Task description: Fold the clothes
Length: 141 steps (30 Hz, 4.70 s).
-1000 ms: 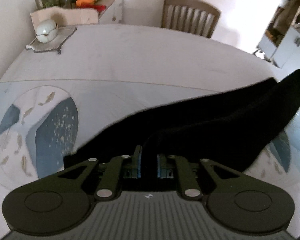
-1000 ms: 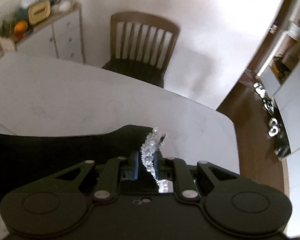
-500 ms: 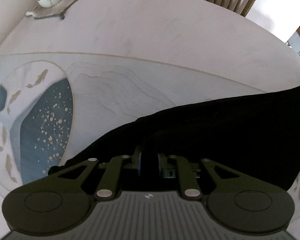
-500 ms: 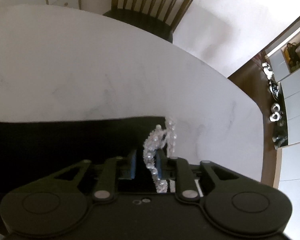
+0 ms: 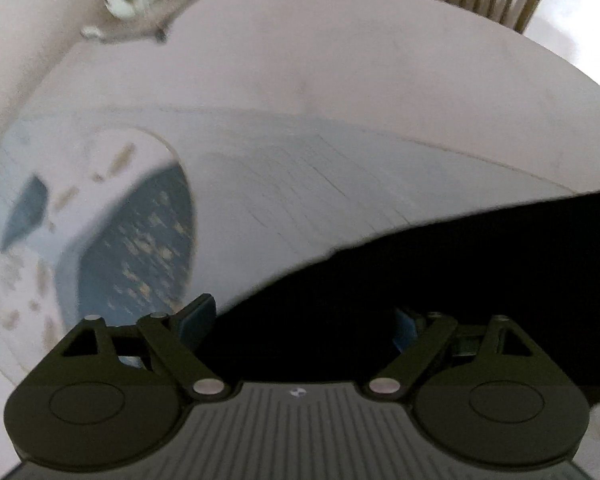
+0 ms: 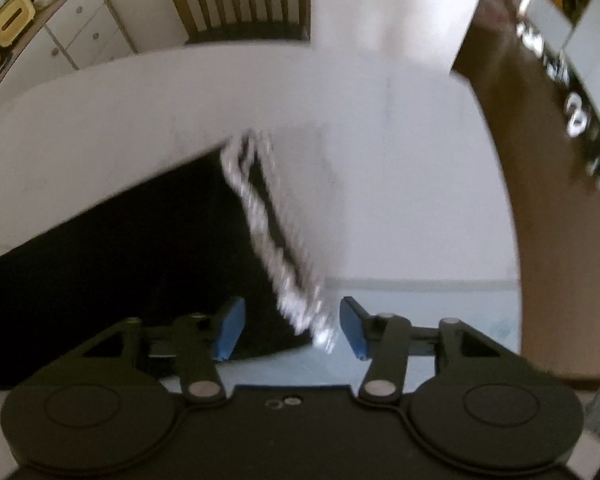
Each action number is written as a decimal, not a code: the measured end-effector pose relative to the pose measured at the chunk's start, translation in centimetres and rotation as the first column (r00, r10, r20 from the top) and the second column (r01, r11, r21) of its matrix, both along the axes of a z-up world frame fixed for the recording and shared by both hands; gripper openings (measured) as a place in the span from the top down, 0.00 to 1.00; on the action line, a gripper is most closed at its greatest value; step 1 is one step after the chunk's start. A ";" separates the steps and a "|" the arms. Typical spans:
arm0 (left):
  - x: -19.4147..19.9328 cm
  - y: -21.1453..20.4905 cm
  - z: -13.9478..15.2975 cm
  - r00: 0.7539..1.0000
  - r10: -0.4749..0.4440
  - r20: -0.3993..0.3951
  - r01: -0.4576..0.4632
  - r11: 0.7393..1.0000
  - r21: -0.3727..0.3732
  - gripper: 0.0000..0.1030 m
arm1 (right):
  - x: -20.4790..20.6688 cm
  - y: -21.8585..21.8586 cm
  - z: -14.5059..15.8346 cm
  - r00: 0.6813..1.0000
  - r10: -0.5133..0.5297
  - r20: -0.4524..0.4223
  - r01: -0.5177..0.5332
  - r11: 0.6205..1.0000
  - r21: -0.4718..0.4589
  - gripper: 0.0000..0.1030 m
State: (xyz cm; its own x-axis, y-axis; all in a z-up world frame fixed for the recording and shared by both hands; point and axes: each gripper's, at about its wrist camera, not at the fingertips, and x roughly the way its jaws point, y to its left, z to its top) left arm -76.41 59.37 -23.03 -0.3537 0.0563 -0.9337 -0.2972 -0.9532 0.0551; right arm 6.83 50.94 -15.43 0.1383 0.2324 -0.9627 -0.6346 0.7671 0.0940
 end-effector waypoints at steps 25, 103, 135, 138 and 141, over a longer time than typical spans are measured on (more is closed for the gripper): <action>-2.8 -2.3 1.9 0.989 0.116 -0.088 -0.114 0.993 0.027 0.04 | 0.5 -1.0 -0.5 0.991 -0.087 0.103 0.075 0.991 0.111 0.00; 0.3 -15.7 -3.4 0.861 -0.492 0.129 0.231 0.605 0.762 0.05 | -40.5 39.9 -3.7 0.670 0.739 -0.067 -0.724 0.671 0.161 0.00; 0.8 -8.4 -0.2 0.901 -0.433 -0.006 0.366 0.753 0.546 0.02 | -33.3 14.1 -3.8 0.795 0.607 0.011 -0.579 0.753 0.312 0.00; 0.0 -8.3 -1.1 0.921 -0.389 0.010 0.323 0.777 0.540 0.02 | -33.6 14.6 -4.9 0.786 0.618 0.019 -0.587 0.736 0.338 0.00; 0.4 -7.3 -1.0 0.918 -0.396 0.012 0.339 0.801 0.493 0.02 | -33.0 15.2 -5.1 0.786 0.616 0.040 -0.587 0.725 0.360 0.00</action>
State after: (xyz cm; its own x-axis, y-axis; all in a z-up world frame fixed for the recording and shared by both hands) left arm -76.03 52.11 -24.01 -0.1143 0.6044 -0.7885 -0.6074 -0.6706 -0.4259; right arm -26.18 66.17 -20.52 -0.2136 0.5490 -0.8081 -0.9310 0.1363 0.3387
